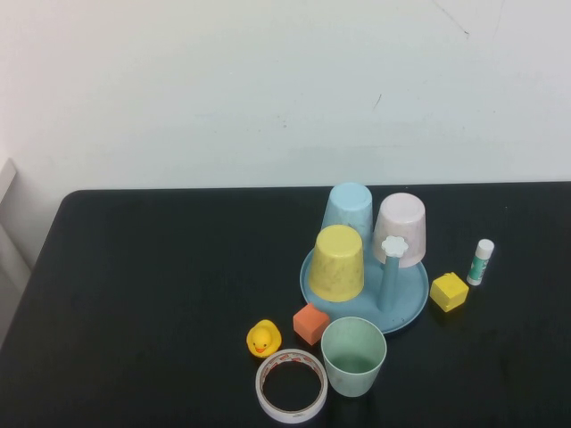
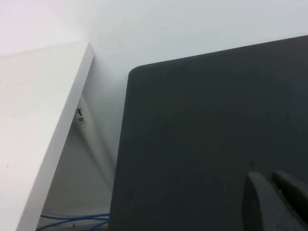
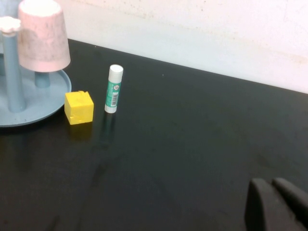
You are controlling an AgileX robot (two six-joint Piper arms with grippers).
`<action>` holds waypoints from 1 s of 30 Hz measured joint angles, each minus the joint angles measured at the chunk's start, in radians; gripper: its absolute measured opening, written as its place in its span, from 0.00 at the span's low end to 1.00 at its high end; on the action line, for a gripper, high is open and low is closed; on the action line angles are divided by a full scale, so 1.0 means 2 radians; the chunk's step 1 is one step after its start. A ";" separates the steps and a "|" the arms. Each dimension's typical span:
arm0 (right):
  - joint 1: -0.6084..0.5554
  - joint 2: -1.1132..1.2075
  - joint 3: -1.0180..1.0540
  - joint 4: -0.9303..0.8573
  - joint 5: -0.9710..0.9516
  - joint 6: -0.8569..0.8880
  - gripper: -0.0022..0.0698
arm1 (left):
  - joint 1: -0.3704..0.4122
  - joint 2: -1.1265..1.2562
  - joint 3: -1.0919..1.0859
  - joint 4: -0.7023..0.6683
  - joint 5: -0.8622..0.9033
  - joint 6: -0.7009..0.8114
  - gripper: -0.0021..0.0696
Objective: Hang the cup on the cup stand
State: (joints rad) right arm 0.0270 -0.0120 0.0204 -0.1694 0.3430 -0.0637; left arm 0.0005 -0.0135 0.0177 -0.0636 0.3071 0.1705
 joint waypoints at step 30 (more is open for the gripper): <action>0.000 0.000 0.000 0.027 0.000 0.032 0.03 | 0.000 0.000 0.001 -0.093 -0.028 -0.029 0.03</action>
State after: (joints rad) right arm 0.0270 -0.0120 0.0204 -0.1147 0.3430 0.0000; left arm 0.0005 -0.0135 0.0196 -0.2491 0.2505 0.1119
